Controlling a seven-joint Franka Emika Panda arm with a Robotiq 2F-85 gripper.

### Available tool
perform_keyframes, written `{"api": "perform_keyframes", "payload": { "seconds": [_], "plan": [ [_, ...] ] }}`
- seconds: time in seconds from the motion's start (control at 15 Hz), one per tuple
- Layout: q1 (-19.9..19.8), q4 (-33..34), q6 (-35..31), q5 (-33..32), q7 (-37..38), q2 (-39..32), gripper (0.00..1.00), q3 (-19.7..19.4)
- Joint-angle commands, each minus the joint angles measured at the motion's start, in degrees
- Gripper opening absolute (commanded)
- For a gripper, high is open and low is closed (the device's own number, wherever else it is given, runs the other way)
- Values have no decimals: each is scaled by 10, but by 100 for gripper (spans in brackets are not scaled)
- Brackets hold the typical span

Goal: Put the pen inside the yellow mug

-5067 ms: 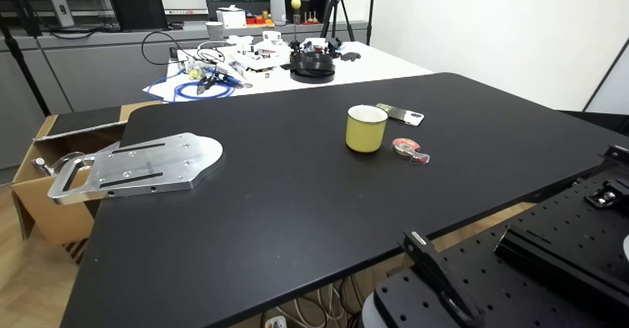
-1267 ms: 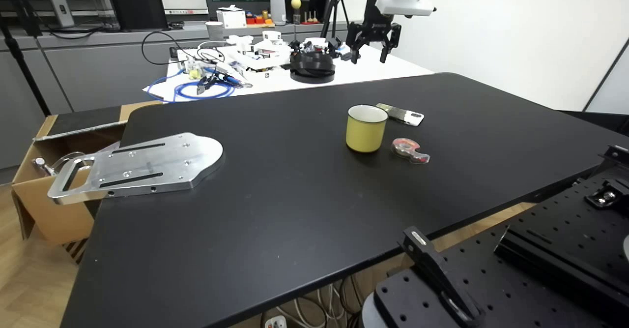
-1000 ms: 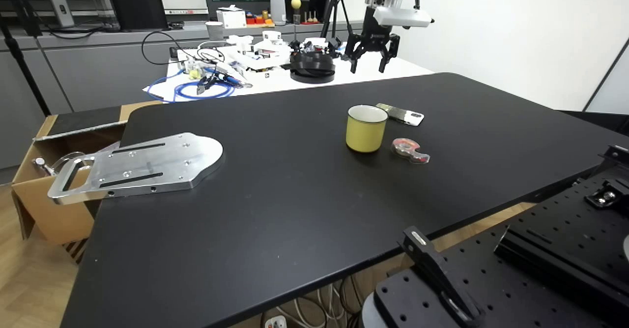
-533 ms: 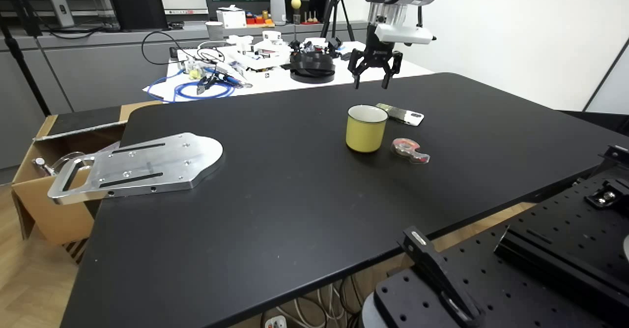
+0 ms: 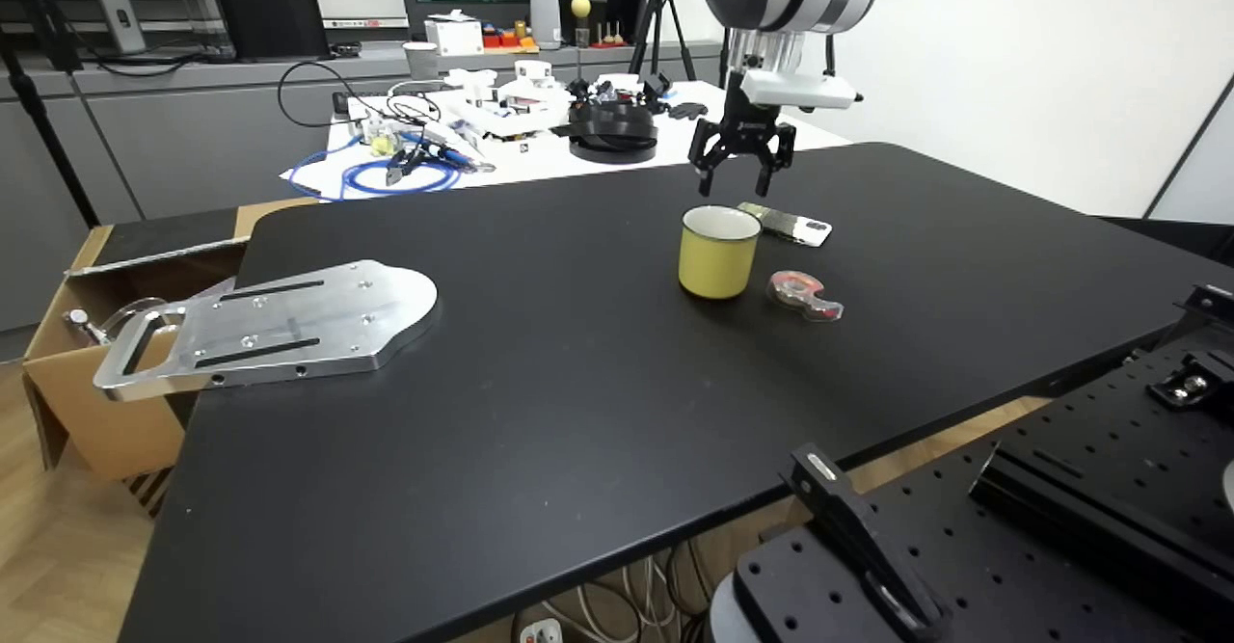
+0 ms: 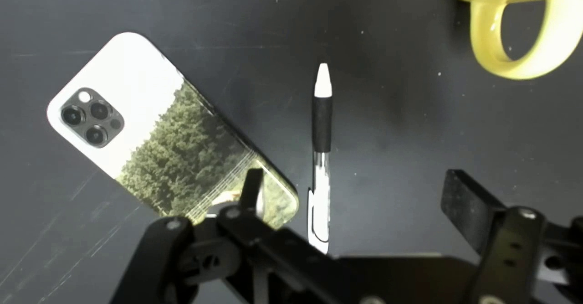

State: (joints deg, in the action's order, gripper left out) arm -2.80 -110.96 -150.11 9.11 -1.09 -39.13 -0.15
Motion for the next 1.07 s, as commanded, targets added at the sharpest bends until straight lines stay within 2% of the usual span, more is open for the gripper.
{"api": "perform_keyframes", "payload": {
  "seconds": [0.0, 0.93, 1.0],
  "plan": [
    [-11, -26, -15, 3, 9, 10, 100, 4],
    [-32, -43, -20, -3, -7, 11, 100, 4],
    [-37, -42, -1, -2, -15, 13, 100, 9]
  ]
}}
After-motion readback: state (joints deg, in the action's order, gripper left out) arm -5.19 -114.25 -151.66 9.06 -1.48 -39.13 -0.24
